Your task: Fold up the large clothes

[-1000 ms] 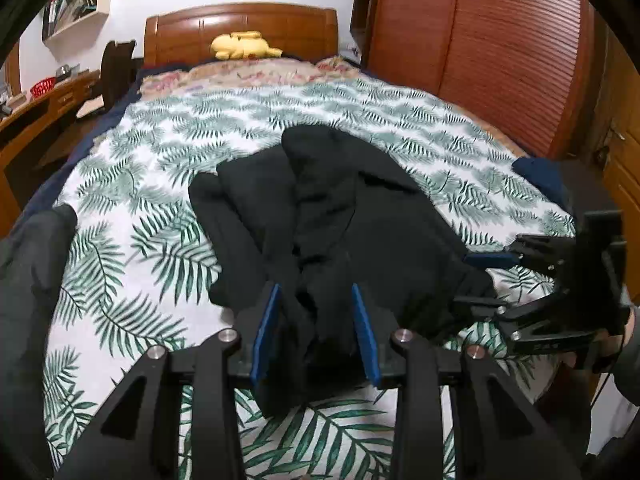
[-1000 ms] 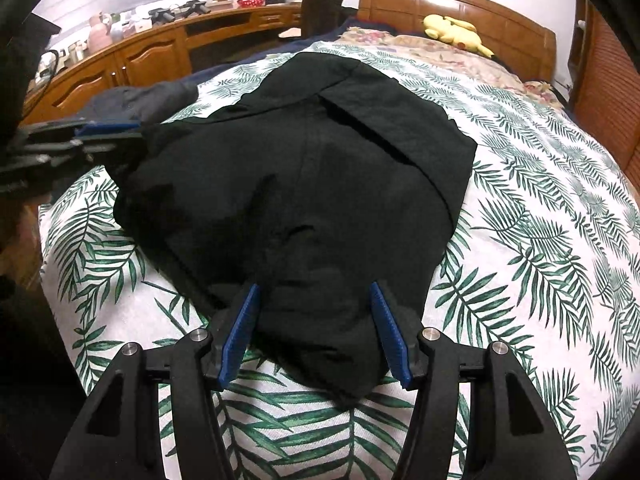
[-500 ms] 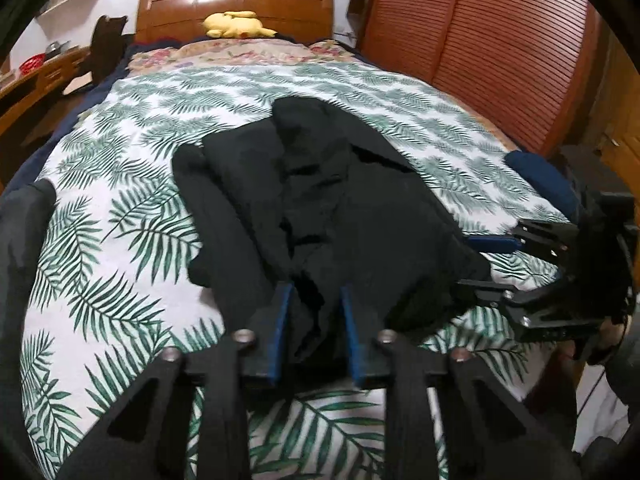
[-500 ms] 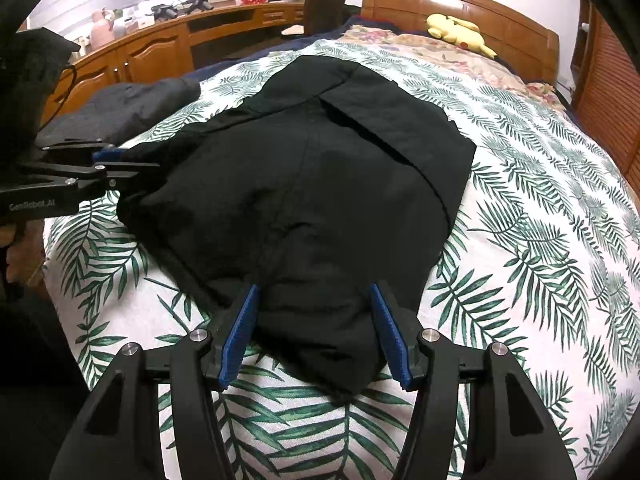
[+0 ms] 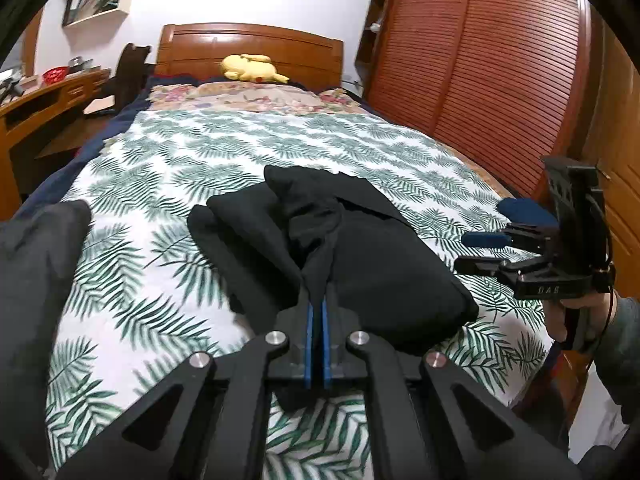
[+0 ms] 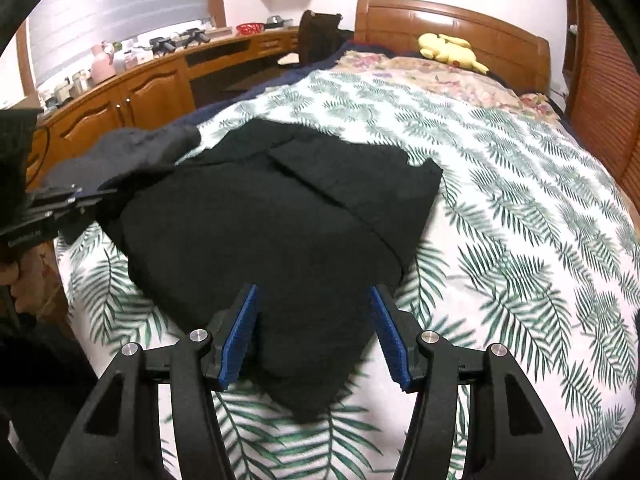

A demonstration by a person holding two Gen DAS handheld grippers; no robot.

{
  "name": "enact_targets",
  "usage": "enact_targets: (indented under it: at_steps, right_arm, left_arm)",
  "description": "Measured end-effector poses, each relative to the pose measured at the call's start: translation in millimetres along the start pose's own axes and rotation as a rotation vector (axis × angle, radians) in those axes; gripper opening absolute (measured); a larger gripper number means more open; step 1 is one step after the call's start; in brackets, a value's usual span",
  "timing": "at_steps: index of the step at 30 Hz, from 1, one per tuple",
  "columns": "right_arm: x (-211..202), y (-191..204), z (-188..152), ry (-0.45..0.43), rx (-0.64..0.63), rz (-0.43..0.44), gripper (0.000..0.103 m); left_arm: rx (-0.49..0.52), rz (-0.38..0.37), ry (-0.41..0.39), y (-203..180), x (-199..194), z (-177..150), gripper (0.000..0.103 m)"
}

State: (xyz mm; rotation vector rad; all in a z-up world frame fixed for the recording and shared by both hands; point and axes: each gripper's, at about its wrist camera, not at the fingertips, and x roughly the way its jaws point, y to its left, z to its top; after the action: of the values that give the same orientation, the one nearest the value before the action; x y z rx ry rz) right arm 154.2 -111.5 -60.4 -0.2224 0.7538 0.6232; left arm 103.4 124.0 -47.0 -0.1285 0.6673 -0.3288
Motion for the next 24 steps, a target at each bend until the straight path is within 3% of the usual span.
enact_targets:
  at_steps: [4,9,17,24]
  right_arm:
    - [14,9,5,0.002,-0.004,0.045,0.058]
    - [58,16,-11,0.111,-0.016,0.052,0.059]
    - [66,10,-21,0.107,-0.019,0.08,0.059]
    - [56,-1,5,0.074,-0.036,0.079,0.059]
  left_arm:
    - [-0.004,0.034,0.023,8,1,-6,0.001]
    - [0.016,0.067,0.082,4,13,-17,0.001]
    - [0.024,0.113,0.104,-6,14,-26,0.004]
    - [0.006,0.149,0.098,-9,-1,-37,0.009]
